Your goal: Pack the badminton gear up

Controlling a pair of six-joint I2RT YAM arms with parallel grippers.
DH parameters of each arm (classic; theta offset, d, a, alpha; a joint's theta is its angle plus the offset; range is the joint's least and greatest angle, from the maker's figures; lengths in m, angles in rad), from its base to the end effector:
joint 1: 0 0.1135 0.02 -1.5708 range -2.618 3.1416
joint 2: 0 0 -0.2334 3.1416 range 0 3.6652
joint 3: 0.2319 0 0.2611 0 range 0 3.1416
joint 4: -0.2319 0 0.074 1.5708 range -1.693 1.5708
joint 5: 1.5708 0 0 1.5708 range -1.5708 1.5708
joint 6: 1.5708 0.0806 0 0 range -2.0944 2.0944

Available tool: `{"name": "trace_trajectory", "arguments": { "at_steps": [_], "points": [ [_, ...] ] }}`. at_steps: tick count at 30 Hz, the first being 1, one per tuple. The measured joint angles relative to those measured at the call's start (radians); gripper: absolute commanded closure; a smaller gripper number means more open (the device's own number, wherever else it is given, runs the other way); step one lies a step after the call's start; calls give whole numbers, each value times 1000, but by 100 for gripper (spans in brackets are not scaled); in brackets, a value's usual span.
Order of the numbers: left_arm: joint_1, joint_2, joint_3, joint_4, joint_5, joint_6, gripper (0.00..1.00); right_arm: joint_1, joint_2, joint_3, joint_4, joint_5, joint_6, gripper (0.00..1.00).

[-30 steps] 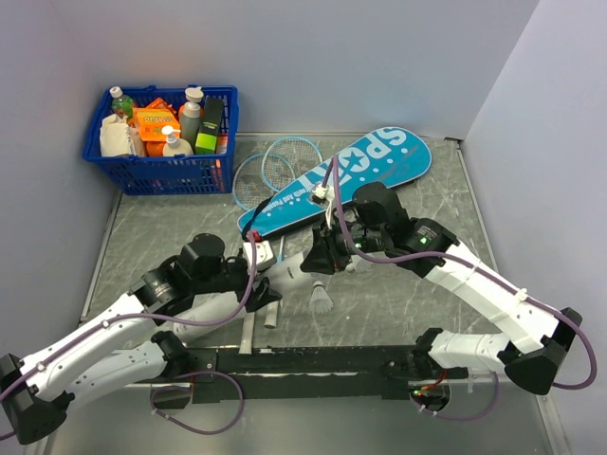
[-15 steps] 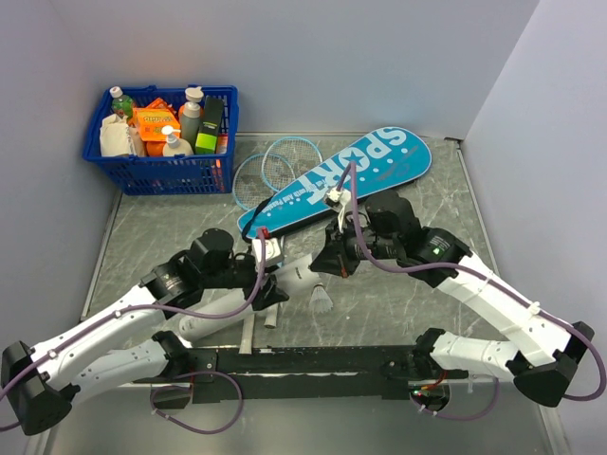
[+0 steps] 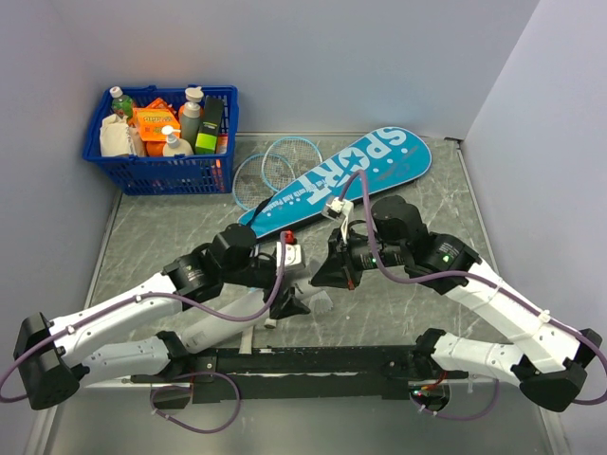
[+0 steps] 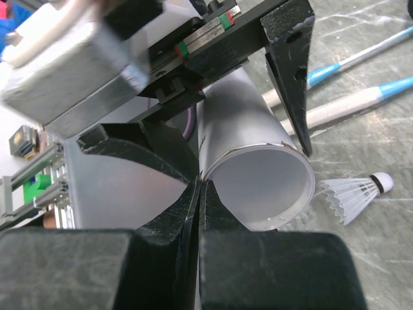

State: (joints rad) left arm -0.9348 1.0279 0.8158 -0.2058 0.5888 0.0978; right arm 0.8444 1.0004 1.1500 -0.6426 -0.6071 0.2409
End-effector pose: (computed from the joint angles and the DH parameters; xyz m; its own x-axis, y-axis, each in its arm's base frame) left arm 0.1359 -0.2594 0.2613 -0.1451 0.3333 -0.9316 0.9894 0.0533 -0.1351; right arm 0.1382 0.2248 0.3408 -0.5314 -0.3031 -0.7911 -0.8454 0.2493 0.4724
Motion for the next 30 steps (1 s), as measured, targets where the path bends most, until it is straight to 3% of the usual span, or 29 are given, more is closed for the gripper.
{"name": "trace_trajectory", "arguments": {
  "at_steps": [5, 11, 19, 20, 23, 29, 30],
  "points": [
    [-6, 9, 19, 3, -11, 16, 1, 0, -3, 0, 3, -11, -3, 100],
    [-7, 9, 19, -1, -36, 14, 7, 0, -8, 0, -1, -6, -3, 100],
    [-10, -10, 17, -18, -60, 7, 40, 0, -11, 0, 2, -3, -3, 100],
    [-10, -14, 14, -18, -60, 5, 55, 0, -11, 0, 2, -3, -3, 100],
    [-11, -29, 6, -16, -64, -2, 76, 2, -10, 0, 7, -7, -2, 100],
    [-12, -38, 2, -27, -66, -9, 99, 4, 1, 3, 10, -15, 0, 100],
    [-12, -38, 2, -31, -66, -9, 99, 4, 3, 4, 10, -16, 0, 100]
  ]
}}
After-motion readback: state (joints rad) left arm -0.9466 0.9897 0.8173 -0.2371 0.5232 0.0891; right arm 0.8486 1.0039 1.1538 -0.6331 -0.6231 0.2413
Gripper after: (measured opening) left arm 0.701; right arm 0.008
